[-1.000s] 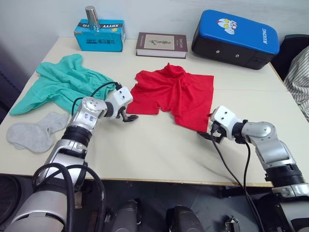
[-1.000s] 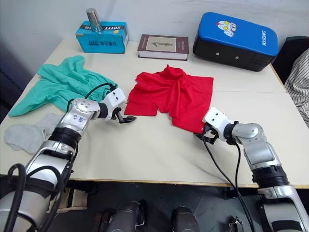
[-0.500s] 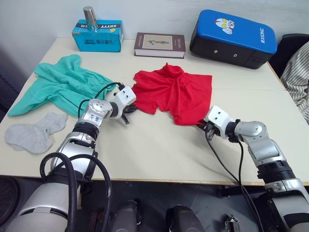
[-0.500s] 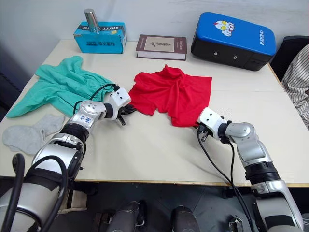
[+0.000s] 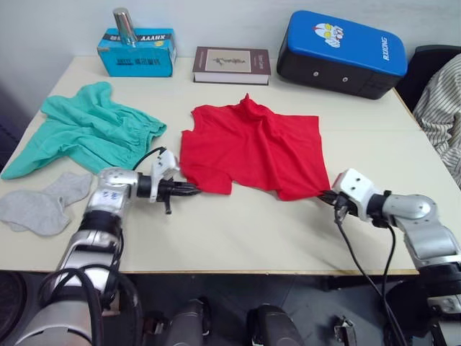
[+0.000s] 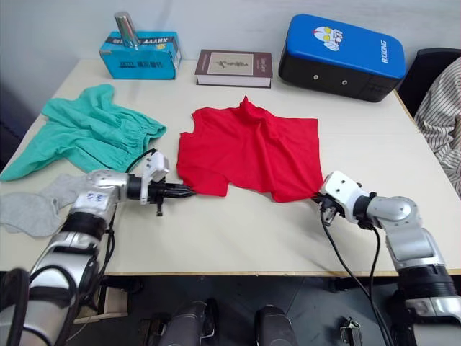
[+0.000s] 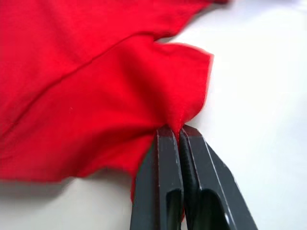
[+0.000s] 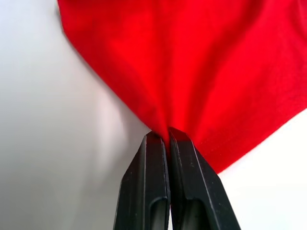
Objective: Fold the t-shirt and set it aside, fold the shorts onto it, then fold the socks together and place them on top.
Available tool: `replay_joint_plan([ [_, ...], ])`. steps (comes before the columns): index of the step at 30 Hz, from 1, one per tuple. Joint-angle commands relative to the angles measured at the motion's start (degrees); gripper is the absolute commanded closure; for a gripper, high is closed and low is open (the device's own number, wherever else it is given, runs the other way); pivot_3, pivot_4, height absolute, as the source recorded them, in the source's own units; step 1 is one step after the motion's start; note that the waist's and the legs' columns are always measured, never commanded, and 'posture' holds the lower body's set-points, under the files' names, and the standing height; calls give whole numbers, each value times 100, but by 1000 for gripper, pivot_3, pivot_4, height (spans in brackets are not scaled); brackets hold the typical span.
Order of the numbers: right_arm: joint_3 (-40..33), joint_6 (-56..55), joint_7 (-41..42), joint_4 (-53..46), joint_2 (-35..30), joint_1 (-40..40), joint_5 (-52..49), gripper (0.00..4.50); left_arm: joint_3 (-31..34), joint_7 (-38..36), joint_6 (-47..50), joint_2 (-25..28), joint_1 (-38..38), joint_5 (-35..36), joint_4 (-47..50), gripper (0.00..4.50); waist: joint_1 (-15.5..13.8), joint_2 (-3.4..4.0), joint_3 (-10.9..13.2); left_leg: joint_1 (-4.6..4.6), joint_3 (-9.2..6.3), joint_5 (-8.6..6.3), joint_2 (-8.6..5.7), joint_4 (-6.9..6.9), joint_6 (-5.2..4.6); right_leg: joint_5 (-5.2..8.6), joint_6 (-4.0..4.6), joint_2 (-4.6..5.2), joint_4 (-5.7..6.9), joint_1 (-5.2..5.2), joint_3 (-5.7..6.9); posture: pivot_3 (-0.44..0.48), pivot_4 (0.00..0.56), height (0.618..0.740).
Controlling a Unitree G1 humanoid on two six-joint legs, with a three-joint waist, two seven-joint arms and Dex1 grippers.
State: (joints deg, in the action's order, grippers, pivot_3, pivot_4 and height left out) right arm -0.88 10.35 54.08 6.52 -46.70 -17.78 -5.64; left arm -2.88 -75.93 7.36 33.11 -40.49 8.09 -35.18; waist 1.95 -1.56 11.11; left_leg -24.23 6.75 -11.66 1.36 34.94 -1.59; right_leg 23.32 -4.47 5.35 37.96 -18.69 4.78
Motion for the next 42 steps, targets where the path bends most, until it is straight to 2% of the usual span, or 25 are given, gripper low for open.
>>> replay_joint_plan([
  [1,-621,-206,591,-747,-485,857,-496,4482,335,-329,929,717,1274,812,2836,4500,-9,4,3,1,-4,-2,1,-3,2,0,0,0,-3,2,-1,0,150,740],
  [4,-937,-292,963,-1064,-795,1598,-728,4482,539,-226,1351,1156,2208,1128,4114,4500,-36,14,9,4,-11,-12,4,0,-2,0,0,-2,-12,15,1,0,150,740],
  [7,-1208,-338,1248,-1142,-1048,2207,-806,4482,825,-106,1757,1446,3058,1477,4970,4500,-53,28,14,4,-12,-25,1,2,-26,2,4,1,-38,31,0,0,150,740],
  [10,-1314,-436,1473,-1148,-1216,2583,-831,4482,1030,85,1831,1544,3649,1634,5380,4500,-51,32,15,3,-9,-41,0,1,-53,4,8,3,-58,36,-10,0,150,740],
  [13,-1351,117,1837,-1388,-1401,3001,-1117,4482,1089,25,1748,1785,4141,1588,5498,4500,-53,36,14,2,-7,-41,2,-2,-51,7,13,2,-56,29,-11,0,150,740],
  [16,-1347,627,2021,-1635,-1681,3189,-1235,4482,1171,-21,1918,1956,4202,1788,5423,4500,-58,40,14,2,-7,-43,2,-7,-52,7,13,1,-56,28,-11,0,150,740],
  [22,-1334,598,1944,-1486,-1569,2630,-1394,4482,1141,298,1664,1739,3375,1807,4803,4500,-61,47,18,0,-3,-58,2,-6,-32,8,14,2,-63,26,-13,0,150,740],
  [26,-1372,677,2003,-1217,-1415,2093,-1690,4482,1168,569,1754,1520,2445,1900,4320,4500,-66,45,19,-2,-1,-47,2,-6,-51,7,13,1,-58,21,-12,0,150,740],
  [28,-1348,931,1949,-1129,-1412,1538,-1851,4482,1084,582,1707,1513,1871,1789,3933,4500,-61,47,23,-2,1,-45,0,-2,-50,6,10,0,-52,21,-11,0,150,740],
  [31,-1143,914,1313,-340,-1238,-130,-1551,4482,859,1293,1078,1176,332,1111,2628,4500,-35,50,34,3,8,-25,1,7,-22,6,9,0,-44,22,-12,0,150,740],
  [34,-900,37,105,1112,-830,-2320,-749,4482,833,2605,-188,744,-1626,301,614,4500,-31,42,71,-1,17,0,-2,12,-24,3,4,0,-33,8,-12,0,150,740],
  [37,-723,-1084,-991,2480,-601,-4144,-30,4482,1112,3769,-1530,507,-3337,53,-1193,4500,-32,35,84,-32,24,12,-10,19,-16,-2,-4,7,4,-42,-15,0,150,740],
  [39,-668,-1964,-1774,3245,-588,-5188,395,4482,1192,4404,-2487,577,-4414,-151,-2149,4500,-24,26,93,-92,24,5,-12,35,-9,-14,-28,12,70,-125,-9,0,150,740],
  [42,-694,-3090,-2570,4013,-630,-6134,723,4482,1332,5012,-3410,828,-5536,-297,-2983,4500,-13,24,96,-216,19,-2,-17,24,-7,-17,-33,21,123,-261,35,0,150,740],
])
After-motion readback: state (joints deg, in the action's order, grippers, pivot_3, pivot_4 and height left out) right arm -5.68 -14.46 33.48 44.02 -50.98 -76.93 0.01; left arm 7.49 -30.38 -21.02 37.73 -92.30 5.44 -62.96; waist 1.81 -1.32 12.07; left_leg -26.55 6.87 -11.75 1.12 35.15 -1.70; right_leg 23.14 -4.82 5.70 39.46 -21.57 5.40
